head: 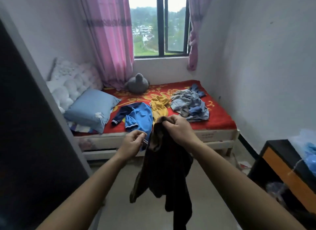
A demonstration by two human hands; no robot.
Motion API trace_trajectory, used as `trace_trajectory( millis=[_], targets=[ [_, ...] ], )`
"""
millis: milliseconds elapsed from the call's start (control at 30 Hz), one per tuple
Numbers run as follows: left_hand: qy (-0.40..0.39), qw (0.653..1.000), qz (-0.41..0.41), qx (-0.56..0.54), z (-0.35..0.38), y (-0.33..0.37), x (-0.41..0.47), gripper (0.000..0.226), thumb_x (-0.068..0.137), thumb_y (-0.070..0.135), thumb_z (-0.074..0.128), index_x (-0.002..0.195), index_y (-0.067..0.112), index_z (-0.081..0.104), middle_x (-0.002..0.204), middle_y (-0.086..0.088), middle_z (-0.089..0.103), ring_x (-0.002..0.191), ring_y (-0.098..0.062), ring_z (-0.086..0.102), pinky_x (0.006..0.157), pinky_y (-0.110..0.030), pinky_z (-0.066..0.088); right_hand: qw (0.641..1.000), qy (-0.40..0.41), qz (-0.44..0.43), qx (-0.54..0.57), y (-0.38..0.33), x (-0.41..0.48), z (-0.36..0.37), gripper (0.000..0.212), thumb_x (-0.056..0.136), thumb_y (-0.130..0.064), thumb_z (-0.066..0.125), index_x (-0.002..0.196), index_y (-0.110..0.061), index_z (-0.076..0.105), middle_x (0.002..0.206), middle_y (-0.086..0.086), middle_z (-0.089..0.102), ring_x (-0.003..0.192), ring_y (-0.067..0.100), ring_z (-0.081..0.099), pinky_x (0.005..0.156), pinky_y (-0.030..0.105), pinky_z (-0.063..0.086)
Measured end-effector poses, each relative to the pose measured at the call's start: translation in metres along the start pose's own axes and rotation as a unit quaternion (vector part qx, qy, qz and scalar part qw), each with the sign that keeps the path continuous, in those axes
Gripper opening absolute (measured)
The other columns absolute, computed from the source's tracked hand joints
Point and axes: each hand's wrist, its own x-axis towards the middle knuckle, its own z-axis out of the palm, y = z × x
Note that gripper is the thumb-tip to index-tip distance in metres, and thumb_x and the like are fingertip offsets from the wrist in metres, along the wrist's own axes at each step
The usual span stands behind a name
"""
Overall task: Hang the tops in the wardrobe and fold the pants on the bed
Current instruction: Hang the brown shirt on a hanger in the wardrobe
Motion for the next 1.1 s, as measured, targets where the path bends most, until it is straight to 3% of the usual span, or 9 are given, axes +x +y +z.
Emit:
trace_trajectory(
  millis=[133,267,367,467,600,733,833,933,1100],
  targets=[
    [-0.036,0.992,-0.096,-0.071,-0.055,-0.004,0.018,0.058,0.095,0.059,0.041,0.081,0.008,0.064,0.067,-0.009,0.063,0.058,-0.018,0.058,0.047,-0.022,0.042,0.996,-0.073,0.019,0.054,-0.021,0.045,0.066,0.025,0.084,-0.03,0.063,0.078,-0.006,0.063,0.068,0.001,0.059,0.065,0.015,0.053,0.064,0.034,0.042],
    [-0.084,0.989,-0.096,-0.068,-0.103,-0.025,0.026,0.041,0.086,0.045,0.065,0.103,0.008,0.072,0.089,-0.009,0.074,0.075,-0.018,0.069,0.05,-0.022,0.048,0.982,-0.136,0.032,0.126,-0.046,0.078,0.112,0.028,0.08,-0.032,0.06,0.081,-0.004,0.066,0.07,0.004,0.06,0.067,0.019,0.055,0.066,0.037,0.043],
    [0.0,0.991,-0.091,-0.101,-0.137,-0.043,0.032,0.028,0.092,0.023,0.067,0.104,-0.002,0.069,0.092,-0.016,0.074,0.075,-0.016,0.07,0.05,-0.021,0.049,0.979,-0.169,0.006,0.112,-0.065,0.095,0.139,0.029,0.082,-0.033,0.059,0.082,-0.006,0.07,0.073,0.004,0.065,0.072,0.018,0.059,0.068,0.035,0.047],
    [0.103,0.982,-0.096,-0.126,-0.167,-0.051,0.04,0.017,0.097,0.017,0.059,0.099,0.0,0.062,0.089,-0.016,0.071,0.082,-0.027,0.071,0.049,-0.026,0.053,0.986,-0.155,-0.057,0.015,-0.074,0.107,0.154,0.036,0.091,-0.032,0.054,0.072,-0.002,0.063,0.067,0.003,0.06,0.066,0.015,0.055,0.063,0.033,0.043],
    [0.209,0.953,-0.105,-0.193,-0.215,-0.05,0.043,0.012,0.1,0.012,0.053,0.098,0.003,0.061,0.086,-0.011,0.069,0.072,-0.021,0.07,0.06,-0.036,0.061,0.968,-0.181,-0.136,-0.107,-0.088,0.12,0.181,0.037,0.096,-0.026,0.048,0.073,0.0,0.061,0.074,0.01,0.064,0.074,0.022,0.058,0.07,0.037,0.044],
    [0.285,0.917,-0.11,-0.257,-0.249,-0.047,0.041,0.012,0.1,0.011,0.053,0.089,0.011,0.058,0.077,-0.006,0.066,0.061,-0.011,0.067,0.052,-0.031,0.057,0.939,-0.274,-0.178,-0.111,-0.106,0.132,0.222,0.027,0.096,-0.016,0.043,0.089,-0.004,0.066,0.09,0.013,0.068,0.089,0.025,0.061,0.079,0.034,0.045],
    [0.334,0.888,-0.119,-0.294,-0.276,-0.044,0.039,0.018,0.1,0.012,0.052,0.082,0.015,0.055,0.071,-0.004,0.063,0.057,-0.011,0.064,0.056,-0.032,0.055,0.92,-0.319,-0.206,-0.096,-0.129,0.143,0.256,0.033,0.098,-0.019,0.041,0.072,-0.009,0.056,0.075,0.006,0.06,0.078,0.019,0.055,0.066,0.028,0.04],
    [0.379,0.864,-0.118,-0.309,-0.305,-0.041,0.039,0.02,0.1,0.014,0.053,0.079,0.014,0.054,0.069,-0.005,0.062,0.062,-0.017,0.062,0.062,-0.034,0.054,0.908,-0.351,-0.217,-0.071,-0.15,0.16,0.293,0.039,0.101,-0.025,0.038,0.064,-0.016,0.045,0.068,-0.001,0.05,0.075,0.019,0.049,0.066,0.034,0.035],
    [0.477,0.846,-0.156,-0.182,-0.351,-0.037,0.049,0.02,0.072,0.004,0.064,0.07,0.018,0.049,0.066,-0.002,0.051,0.066,-0.018,0.051,0.055,-0.027,0.041,0.91,-0.285,-0.297,-0.054,-0.181,0.204,0.358,0.034,0.1,-0.028,0.034,0.076,-0.013,0.052,0.089,0.011,0.063,0.088,0.03,0.058,0.076,0.04,0.045]
  ],
)
